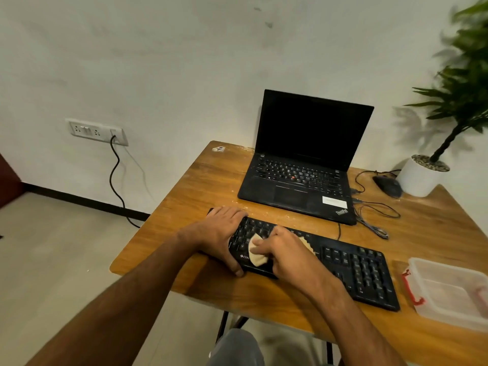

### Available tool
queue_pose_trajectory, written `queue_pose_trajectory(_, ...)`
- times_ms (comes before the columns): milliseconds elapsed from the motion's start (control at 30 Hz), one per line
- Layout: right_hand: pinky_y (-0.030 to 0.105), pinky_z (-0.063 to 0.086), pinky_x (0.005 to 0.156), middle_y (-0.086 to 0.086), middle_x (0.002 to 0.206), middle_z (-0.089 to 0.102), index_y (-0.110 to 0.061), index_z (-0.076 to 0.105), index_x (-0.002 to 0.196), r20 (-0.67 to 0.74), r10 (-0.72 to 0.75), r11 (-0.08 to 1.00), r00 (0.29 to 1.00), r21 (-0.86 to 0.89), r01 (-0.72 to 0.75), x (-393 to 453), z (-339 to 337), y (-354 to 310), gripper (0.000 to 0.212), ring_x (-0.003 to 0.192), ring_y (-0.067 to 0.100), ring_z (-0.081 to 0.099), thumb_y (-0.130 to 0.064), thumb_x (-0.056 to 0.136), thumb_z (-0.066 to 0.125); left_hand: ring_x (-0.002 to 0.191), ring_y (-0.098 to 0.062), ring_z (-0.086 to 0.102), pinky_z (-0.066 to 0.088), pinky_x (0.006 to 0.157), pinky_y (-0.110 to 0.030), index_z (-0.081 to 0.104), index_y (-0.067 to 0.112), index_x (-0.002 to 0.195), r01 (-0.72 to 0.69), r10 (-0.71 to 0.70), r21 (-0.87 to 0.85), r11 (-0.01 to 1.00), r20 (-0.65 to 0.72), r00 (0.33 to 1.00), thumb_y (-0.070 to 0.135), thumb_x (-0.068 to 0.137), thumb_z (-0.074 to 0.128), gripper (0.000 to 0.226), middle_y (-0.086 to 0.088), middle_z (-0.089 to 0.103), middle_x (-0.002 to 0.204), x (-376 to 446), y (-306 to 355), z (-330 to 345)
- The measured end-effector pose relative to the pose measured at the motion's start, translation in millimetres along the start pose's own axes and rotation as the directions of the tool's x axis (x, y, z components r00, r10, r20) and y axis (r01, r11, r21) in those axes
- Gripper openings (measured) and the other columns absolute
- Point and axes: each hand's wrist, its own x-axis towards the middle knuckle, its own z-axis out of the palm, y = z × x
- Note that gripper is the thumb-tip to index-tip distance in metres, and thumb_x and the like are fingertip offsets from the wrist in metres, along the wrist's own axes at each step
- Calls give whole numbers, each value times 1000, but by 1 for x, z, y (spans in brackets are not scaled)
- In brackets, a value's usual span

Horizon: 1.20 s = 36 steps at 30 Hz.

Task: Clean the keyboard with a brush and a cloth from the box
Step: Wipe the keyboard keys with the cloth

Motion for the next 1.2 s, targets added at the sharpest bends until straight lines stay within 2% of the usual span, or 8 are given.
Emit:
queue_pose_trajectory(100,27,48,91,-3,118,67,-31,74,120,136,40,998,990,33,-45,-6,-21,8,43,111,14,57,-1,90,65,151,-20,19,13,129,-43,9,22,162,6,-6,-7,1000,14,1000,82,52,86,147,2,21,164,0,3,-3)
queue_pose_trajectory(267,28,48,92,-6,109,74,-26,77,112,-139,111,986,984,136,-92,22,-24,1,44,101,9,58,6,86,62,150,-21,19,16,130,-45,8,20,163,11,-12,17,1000,52,999,83,53,84,147,0,21,162,1,6,-4)
queue_pose_trajectory(433,28,43,86,0,106,52,-29,70,125,-68,145,988,987,55,-141,18,9,-5,36,103,20,50,-11,94,65,147,-21,23,20,128,-45,13,18,161,0,-2,53,999,37,999,85,51,83,147,-1,26,158,1,8,-6)
queue_pose_trajectory(533,31,50,90,-1,115,69,-28,76,117,79,90,989,993,109,-98,12,-8,-5,40,108,17,59,-1,89,66,146,-22,24,19,128,-44,14,17,160,9,-11,49,999,35,999,82,52,85,145,0,27,157,0,11,-9)
queue_pose_trajectory(700,27,49,95,-6,111,76,-23,78,111,-157,232,964,960,172,-204,31,-13,6,51,108,12,64,12,80,59,148,-23,22,17,129,-44,13,17,161,21,-24,47,999,65,998,78,55,87,143,-2,25,159,-1,15,-12)
queue_pose_trajectory(867,24,35,82,-2,103,56,-32,72,124,-63,129,988,990,94,-123,23,1,-7,47,98,12,45,-1,89,61,148,-24,23,18,129,-44,12,14,162,28,-33,76,997,66,997,80,57,85,144,-4,26,158,-2,17,-11)
queue_pose_trajectory(967,22,36,81,-3,109,68,-28,75,118,10,93,986,996,137,-94,22,-12,-5,46,96,4,45,3,87,62,145,-23,25,20,128,-43,14,14,161,31,-36,76,997,62,997,80,56,85,143,-3,27,156,-1,16,-12)
queue_pose_trajectory(1200,22,42,85,-4,102,68,-22,76,115,-153,228,971,961,107,-214,22,-2,5,50,100,12,54,11,82,59,147,-23,24,19,128,-41,14,16,160,25,-29,54,998,62,998,76,57,88,140,-3,26,158,-3,18,-13)
